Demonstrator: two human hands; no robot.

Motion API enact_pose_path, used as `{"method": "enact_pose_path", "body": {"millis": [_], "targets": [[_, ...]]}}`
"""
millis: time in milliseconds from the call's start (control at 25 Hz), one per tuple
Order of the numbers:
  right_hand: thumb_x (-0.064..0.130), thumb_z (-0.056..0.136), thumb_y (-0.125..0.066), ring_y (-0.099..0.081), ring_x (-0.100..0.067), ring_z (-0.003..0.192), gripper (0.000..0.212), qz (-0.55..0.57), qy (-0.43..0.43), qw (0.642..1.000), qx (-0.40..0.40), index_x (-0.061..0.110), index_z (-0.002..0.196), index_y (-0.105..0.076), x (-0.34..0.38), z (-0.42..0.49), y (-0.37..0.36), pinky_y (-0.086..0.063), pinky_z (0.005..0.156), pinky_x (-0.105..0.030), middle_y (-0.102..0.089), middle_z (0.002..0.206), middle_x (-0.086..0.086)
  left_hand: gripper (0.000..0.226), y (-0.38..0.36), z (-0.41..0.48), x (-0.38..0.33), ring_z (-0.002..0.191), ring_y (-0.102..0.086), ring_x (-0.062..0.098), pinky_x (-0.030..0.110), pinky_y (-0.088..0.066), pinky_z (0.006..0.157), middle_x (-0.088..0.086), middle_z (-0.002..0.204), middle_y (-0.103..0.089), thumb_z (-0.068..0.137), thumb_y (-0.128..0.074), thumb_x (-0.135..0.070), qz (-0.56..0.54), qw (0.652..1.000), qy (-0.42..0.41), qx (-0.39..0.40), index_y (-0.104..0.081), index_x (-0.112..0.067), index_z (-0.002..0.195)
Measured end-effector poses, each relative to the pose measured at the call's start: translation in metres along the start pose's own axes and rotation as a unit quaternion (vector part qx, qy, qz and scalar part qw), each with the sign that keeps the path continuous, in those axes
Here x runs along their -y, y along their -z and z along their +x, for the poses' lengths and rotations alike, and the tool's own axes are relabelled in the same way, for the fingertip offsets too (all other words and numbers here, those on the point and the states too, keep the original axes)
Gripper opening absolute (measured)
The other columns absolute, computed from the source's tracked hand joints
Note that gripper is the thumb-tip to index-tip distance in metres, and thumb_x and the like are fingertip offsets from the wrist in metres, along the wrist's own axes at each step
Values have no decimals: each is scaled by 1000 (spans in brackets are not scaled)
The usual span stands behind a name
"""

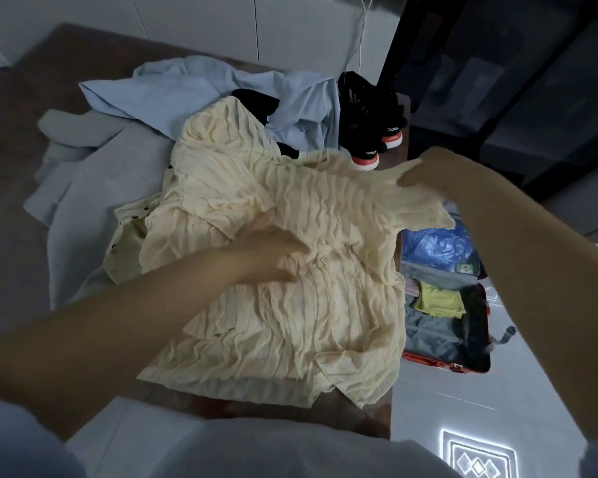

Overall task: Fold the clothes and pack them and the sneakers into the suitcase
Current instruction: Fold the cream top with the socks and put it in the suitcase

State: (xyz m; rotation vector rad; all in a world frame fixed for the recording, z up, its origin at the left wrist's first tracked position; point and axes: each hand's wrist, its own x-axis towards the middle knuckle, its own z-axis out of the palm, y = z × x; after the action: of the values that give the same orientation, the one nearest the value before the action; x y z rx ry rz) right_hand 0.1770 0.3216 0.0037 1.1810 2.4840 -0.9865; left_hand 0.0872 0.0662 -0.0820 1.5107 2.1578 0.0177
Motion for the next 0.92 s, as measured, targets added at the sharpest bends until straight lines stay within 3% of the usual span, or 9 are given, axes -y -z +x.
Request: {"method": "enact_pose_path", "body": {"millis": [80, 160, 240, 360, 440, 560, 720, 840, 920], "targets": [[21, 78, -67, -56, -21, 78, 21, 57, 58, 995, 57, 11, 84, -50, 27, -11, -26, -48, 65, -15, -53, 92, -8, 49, 14, 7, 2, 126, -44, 21, 33, -25, 109, -3, 132, -52, 90, -56, -35, -160, 980, 37, -114, -42, -26, 136], [26, 74, -73, -58, -20, 101, 52, 91, 93, 985, 113, 14, 121, -52, 48, -9, -49, -53, 85, -26, -47, 111, -1, 39, 31, 13, 7, 107, -56, 20, 31, -43, 93, 1, 116, -58, 94, -50, -17, -281, 932, 89, -210, -44, -17, 133], [22, 83, -67, -54, -18, 107, 50, 4, 132, 985, 110, 18, 130, -51, 49, -3, -59, -48, 93, -30, -46, 121, 2, 35, 43, 14, 16, 95, -56, 18, 29, -45, 84, 3, 110, -59, 94, -44, -11, -314, 903, 136, -259, -45, -14, 129], [19, 85, -64, -56, -18, 103, 37, -83, 123, 989, 26, 14, 121, -57, 21, 6, -61, -41, 83, -24, -57, 122, -5, 28, 42, 11, 29, 90, -54, 17, 29, -44, 81, 4, 104, -60, 91, -47, -9, -295, 901, 134, -287, -51, -11, 119], [28, 81, -70, -54, -21, 109, 57, -115, 105, 984, 89, 15, 131, -45, -6, 1, -77, -40, 85, -25, -52, 126, -8, 26, 35, 16, 31, 95, -55, 17, 29, -44, 83, 3, 104, -61, 91, -49, -7, -280, 907, 121, -289, -54, -10, 116], [38, 85, -63, -50, -36, 112, 72, -170, 92, 978, 83, 27, 143, -22, -36, -12, -120, -44, 91, -40, -38, 128, -12, 35, 25, 44, 22, 119, -50, 21, 31, -38, 100, 2, 126, -58, 92, -49, -8, -198, 945, 66, -250, -55, -16, 125], [15, 93, -46, -55, -38, 94, 44, -150, 153, 973, -88, 21, 135, -39, -55, -29, -136, -49, 78, -45, -40, 116, -13, 45, 10, 80, -2, 143, -13, 16, 37, -10, 116, -11, 155, -20, 101, -28, -30, -44, 998, -1, -49, -23, -32, 146], [27, 89, -43, -52, -30, 101, 39, -194, 175, 965, -12, 19, 127, -49, -78, -31, -140, -48, 84, -45, -45, 121, -10, 55, 1, 91, -5, 145, -6, 16, 38, -5, 115, -7, 158, -4, 99, -17, -48, 106, 991, 49, 70, -8, -28, 149], [33, 85, -48, -53, -20, 88, 34, -135, 184, 972, 60, 18, 111, -62, -79, -25, -133, -47, 76, -38, -55, 106, -5, 51, 13, 90, 2, 143, -16, 20, 39, -9, 114, -1, 157, -15, 100, -25, -43, 65, 996, 38, 44, -20, -27, 147]]}}
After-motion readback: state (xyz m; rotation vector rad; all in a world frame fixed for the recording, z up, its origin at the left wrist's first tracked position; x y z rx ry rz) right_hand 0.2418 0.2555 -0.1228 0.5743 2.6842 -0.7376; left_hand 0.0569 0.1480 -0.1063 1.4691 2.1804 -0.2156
